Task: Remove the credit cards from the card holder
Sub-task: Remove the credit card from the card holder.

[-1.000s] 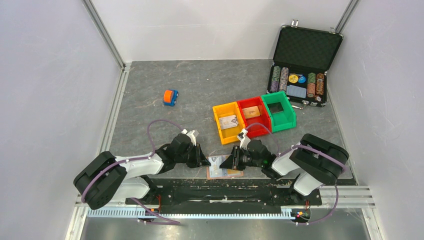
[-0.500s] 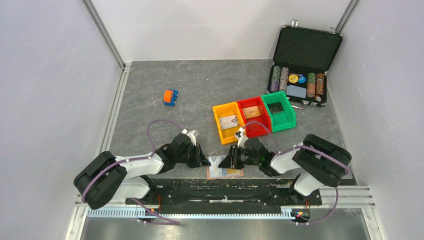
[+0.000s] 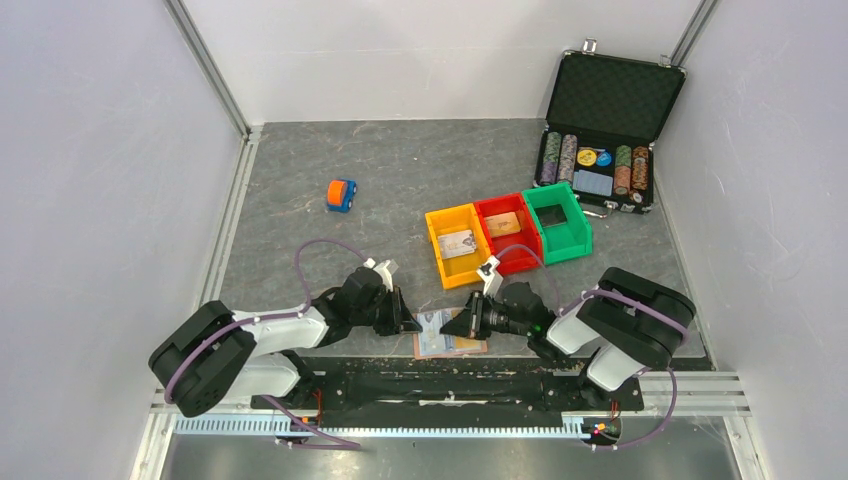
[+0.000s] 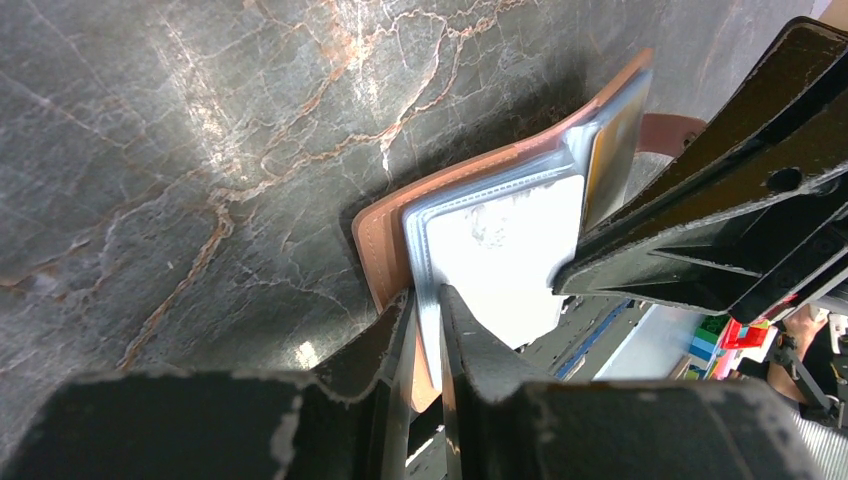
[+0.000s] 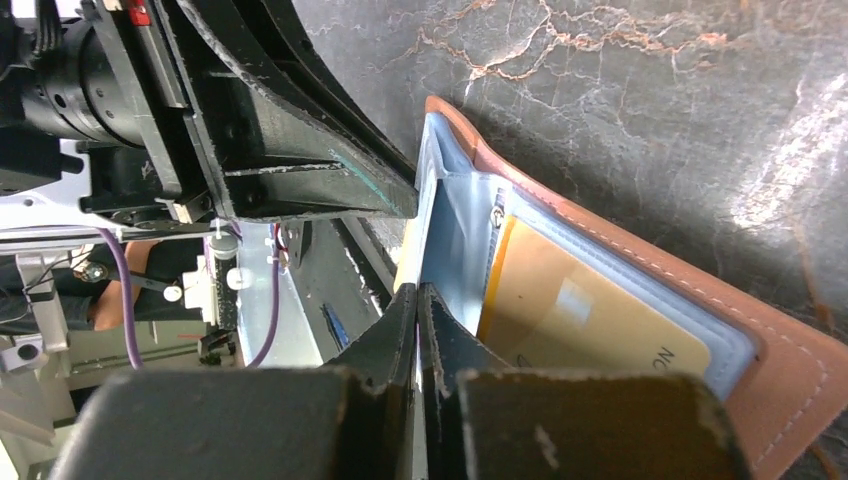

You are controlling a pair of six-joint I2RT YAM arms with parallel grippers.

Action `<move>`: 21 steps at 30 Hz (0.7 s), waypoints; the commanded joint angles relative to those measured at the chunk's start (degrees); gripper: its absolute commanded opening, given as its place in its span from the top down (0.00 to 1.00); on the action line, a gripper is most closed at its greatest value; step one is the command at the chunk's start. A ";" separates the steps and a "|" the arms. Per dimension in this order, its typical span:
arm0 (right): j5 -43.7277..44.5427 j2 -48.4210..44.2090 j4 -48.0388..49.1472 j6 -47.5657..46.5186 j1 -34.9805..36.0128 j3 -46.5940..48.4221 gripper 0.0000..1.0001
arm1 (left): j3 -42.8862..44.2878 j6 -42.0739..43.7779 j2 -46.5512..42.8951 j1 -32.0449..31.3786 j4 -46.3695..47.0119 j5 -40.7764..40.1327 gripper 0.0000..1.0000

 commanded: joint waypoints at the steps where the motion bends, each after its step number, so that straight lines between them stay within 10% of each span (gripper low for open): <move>1: -2.35 -1.25 8.77 0.23 -0.79 -1.14 0.95 | -1.62 0.44 2.83 -0.83 -6.75 -2.71 0.78; 21: -3.23 -0.95 12.45 2.45 -1.65 -3.70 0.94 | -1.07 0.73 3.35 -0.88 -7.75 -3.12 0.78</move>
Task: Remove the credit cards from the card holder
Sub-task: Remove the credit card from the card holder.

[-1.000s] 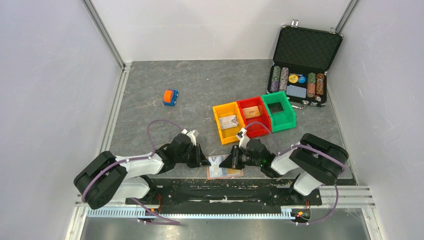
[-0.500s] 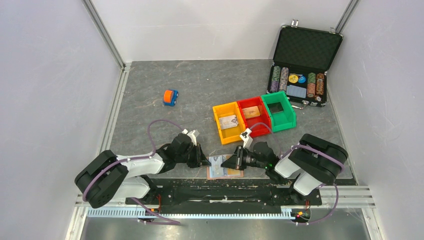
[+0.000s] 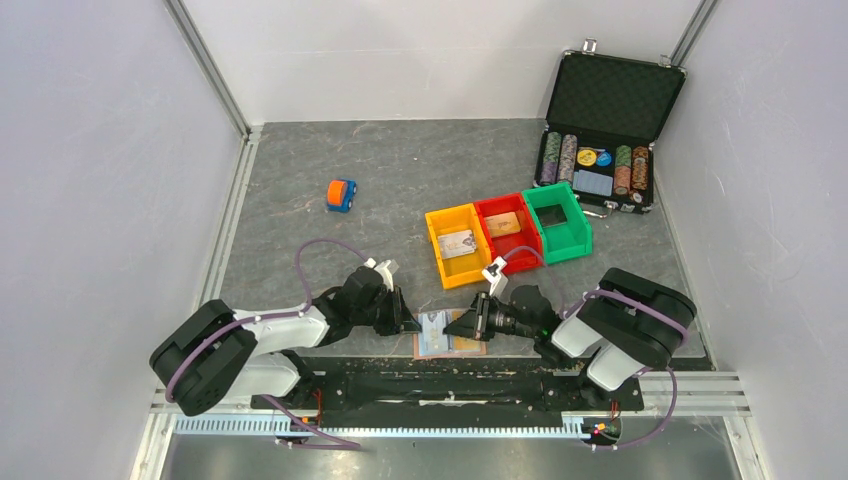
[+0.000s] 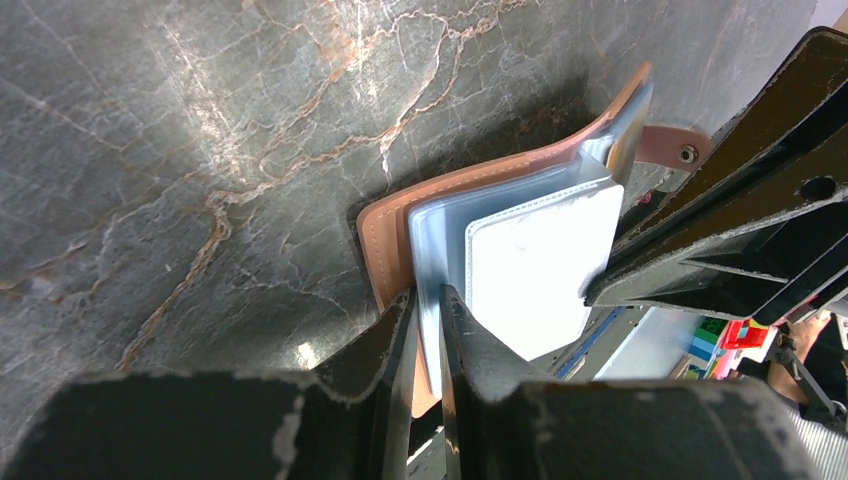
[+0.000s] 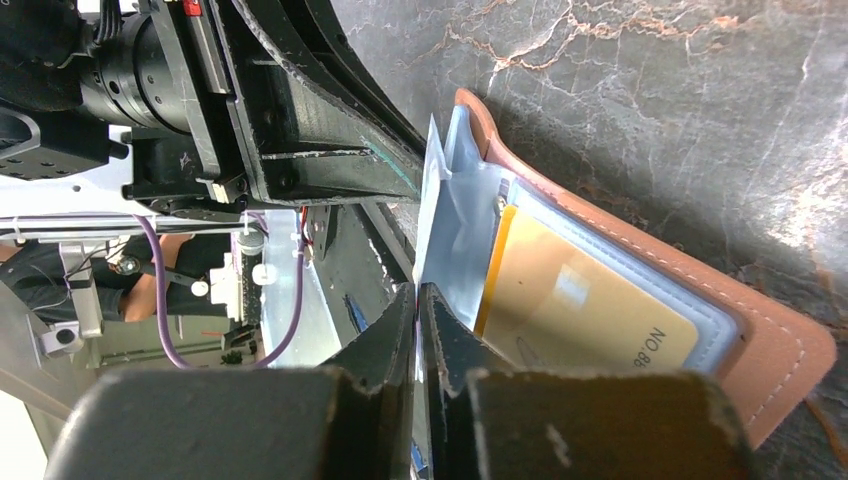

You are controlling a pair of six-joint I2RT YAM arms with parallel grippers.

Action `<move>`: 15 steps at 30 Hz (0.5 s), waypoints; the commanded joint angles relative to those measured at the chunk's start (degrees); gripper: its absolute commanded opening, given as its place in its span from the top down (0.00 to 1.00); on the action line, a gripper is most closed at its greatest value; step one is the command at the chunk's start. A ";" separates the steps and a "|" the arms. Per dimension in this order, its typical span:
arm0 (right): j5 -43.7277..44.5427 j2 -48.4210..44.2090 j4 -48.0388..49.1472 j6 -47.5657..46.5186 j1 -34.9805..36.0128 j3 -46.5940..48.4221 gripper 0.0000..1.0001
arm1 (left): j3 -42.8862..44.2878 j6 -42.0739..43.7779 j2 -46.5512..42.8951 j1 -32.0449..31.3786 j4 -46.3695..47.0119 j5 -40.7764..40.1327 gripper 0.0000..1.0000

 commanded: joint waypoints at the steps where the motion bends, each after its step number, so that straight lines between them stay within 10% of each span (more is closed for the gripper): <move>1: -0.81 -0.97 5.03 0.57 -0.39 -0.35 0.97 | -1.40 0.73 2.90 -0.88 -7.46 -3.10 0.78; 11: -1.13 -1.51 5.21 1.23 -0.96 -1.32 1.00 | -1.35 0.73 2.70 -0.88 -7.46 -2.88 0.78; 15: -1.33 -1.62 5.85 2.20 -1.13 -1.55 0.84 | -1.31 0.73 2.69 -0.88 -7.46 -2.90 0.78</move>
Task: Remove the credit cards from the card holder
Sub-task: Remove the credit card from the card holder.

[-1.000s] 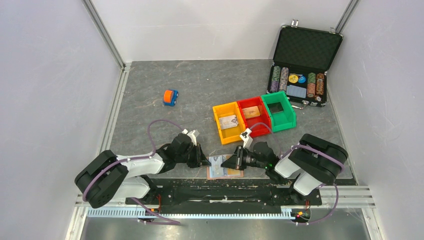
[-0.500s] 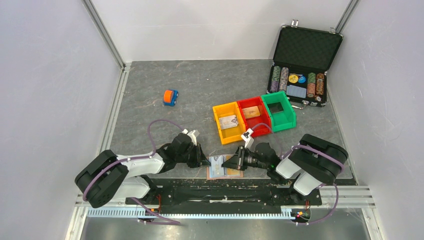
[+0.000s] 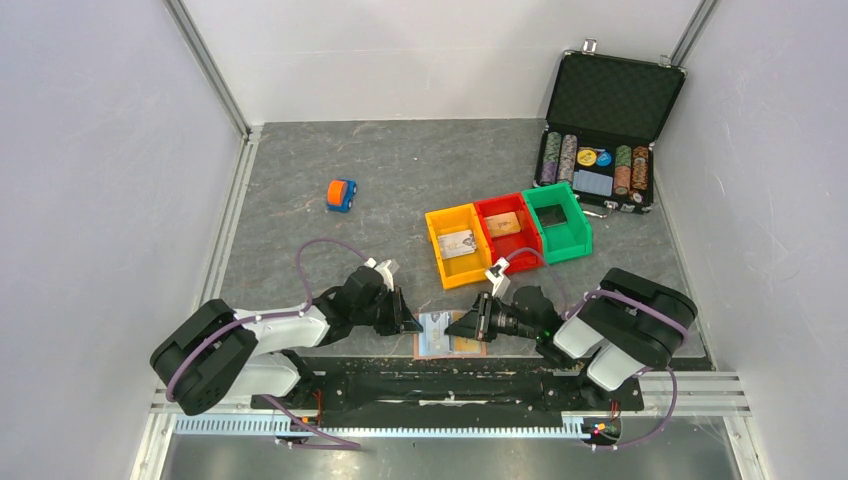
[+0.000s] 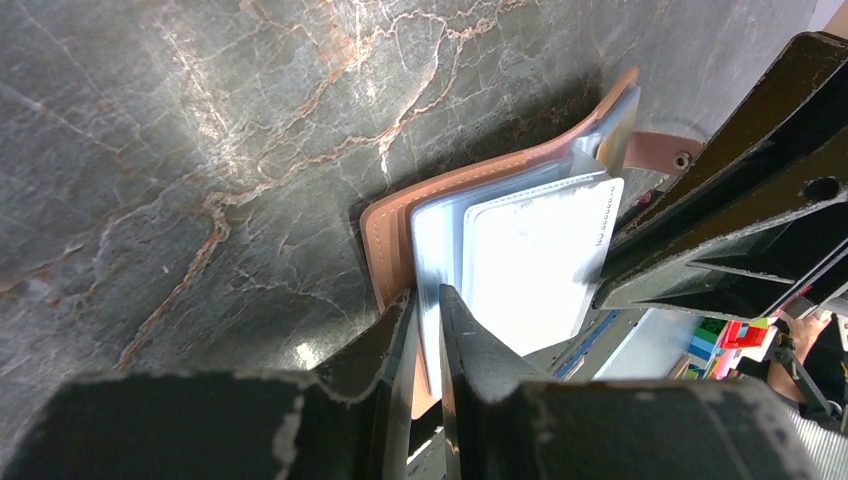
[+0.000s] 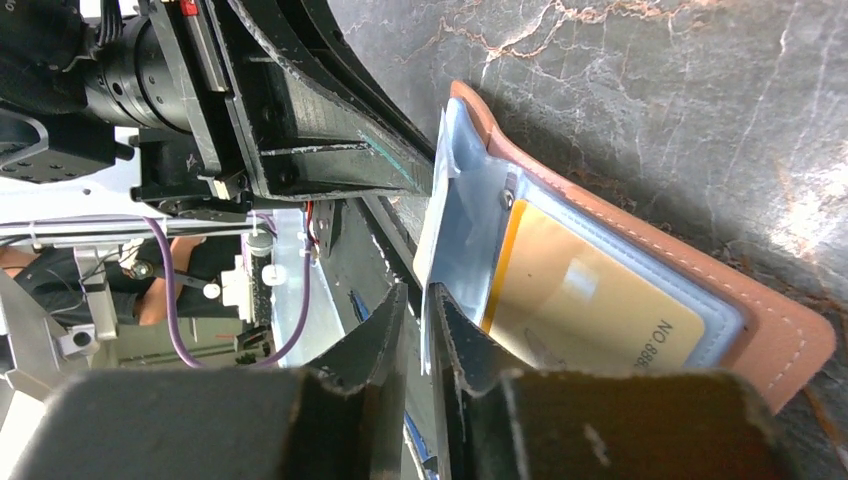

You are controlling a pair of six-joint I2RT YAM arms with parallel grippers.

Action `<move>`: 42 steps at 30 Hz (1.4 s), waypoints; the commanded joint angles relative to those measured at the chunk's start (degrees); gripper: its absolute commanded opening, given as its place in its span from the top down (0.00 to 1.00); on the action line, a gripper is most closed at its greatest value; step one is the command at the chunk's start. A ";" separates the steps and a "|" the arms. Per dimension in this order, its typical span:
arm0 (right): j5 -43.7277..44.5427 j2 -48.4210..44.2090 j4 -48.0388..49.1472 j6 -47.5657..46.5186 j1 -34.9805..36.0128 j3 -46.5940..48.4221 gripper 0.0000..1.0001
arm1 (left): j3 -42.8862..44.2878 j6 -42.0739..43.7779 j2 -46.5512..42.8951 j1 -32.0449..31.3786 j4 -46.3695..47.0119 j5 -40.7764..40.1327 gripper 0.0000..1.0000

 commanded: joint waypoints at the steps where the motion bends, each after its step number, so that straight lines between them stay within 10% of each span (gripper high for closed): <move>1: -0.74 -1.70 5.28 0.69 -0.50 -0.66 0.88 | -1.51 0.71 2.60 -0.88 -7.33 -2.98 0.78; 3: -0.39 -1.96 5.62 0.93 -0.63 -1.19 1.00 | -1.42 0.71 2.68 -0.88 -7.33 -3.02 0.78; 13: -0.27 -3.65 3.97 0.94 -1.49 -1.62 1.00 | -1.05 0.97 3.21 -0.88 -7.50 -2.92 0.78; 42: 3.32 -34.99 -44.14 -15.30 -11.11 2.93 1.00 | 4.94 2.51 -0.39 -0.88 -14.66 -4.12 0.74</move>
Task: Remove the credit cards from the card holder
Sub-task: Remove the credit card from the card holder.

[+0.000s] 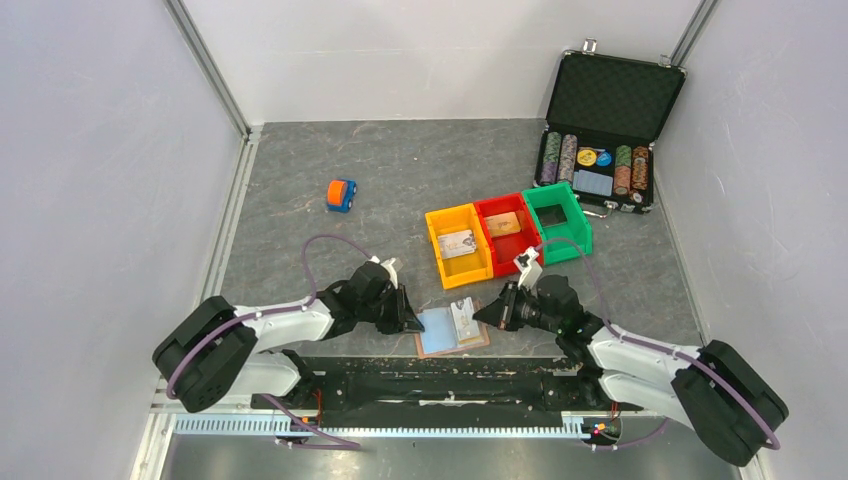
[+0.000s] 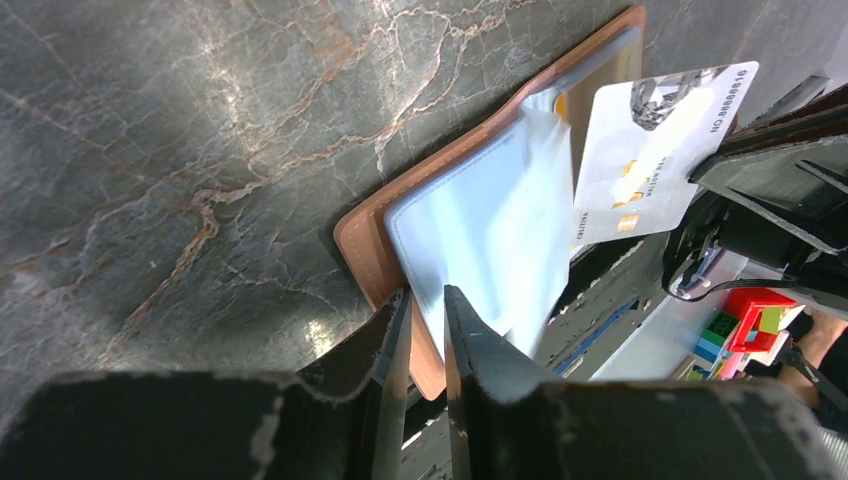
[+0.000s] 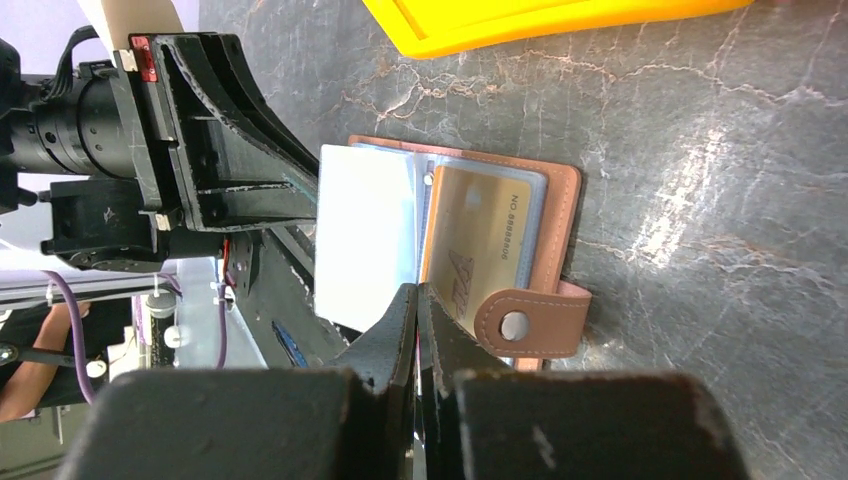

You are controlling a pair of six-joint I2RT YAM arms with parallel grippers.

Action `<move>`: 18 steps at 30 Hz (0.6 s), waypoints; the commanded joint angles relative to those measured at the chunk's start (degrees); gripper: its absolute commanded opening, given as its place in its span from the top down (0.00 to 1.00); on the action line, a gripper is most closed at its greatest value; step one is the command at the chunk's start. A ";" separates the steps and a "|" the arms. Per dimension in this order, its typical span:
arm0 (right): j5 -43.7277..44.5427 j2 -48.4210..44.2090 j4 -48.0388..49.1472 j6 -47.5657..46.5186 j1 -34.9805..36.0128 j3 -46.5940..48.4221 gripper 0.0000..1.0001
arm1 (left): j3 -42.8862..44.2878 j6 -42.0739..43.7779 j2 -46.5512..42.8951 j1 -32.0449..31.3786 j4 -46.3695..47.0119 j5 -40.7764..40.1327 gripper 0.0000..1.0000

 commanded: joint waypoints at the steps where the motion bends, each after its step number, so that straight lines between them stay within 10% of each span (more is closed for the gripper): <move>1: 1.22 -3.37 -5.08 -2.30 -0.36 2.86 1.00 | 1.09 2.50 -1.89 -0.33 -8.59 -3.64 0.73; 8: 1.54 -4.89 -6.39 -2.59 -0.56 3.54 1.00 | 3.38 3.28 -6.50 -0.33 -14.32 -5.31 0.67; 18: 1.12 -9.42 3.53 3.99 -0.54 2.40 1.00 | 9.34 2.81 -17.19 -0.33 -22.10 -8.72 0.28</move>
